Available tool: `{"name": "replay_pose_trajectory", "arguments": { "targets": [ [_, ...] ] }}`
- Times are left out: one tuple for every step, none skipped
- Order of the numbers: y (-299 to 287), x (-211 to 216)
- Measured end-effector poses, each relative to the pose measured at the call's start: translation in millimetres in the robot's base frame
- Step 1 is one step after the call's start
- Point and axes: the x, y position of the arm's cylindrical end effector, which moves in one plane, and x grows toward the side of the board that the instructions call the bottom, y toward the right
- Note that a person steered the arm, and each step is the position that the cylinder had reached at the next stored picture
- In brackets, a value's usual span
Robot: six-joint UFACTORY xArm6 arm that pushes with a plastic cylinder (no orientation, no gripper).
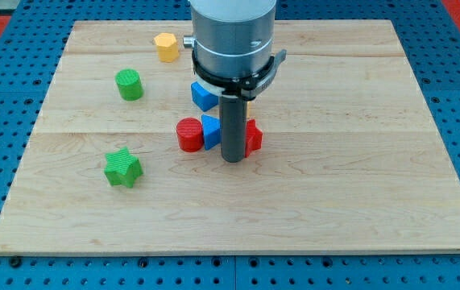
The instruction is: Form a diagonal line with red blocks and triangle
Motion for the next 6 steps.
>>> {"name": "replay_pose_trajectory", "arguments": {
  "targets": [
    [5.2,-3.1],
    [5.2,-3.1],
    [1.0,8.4],
    [-29.7,10.5],
    [-53.5,-4.0],
    [-78.3,-2.5]
  ]
}}
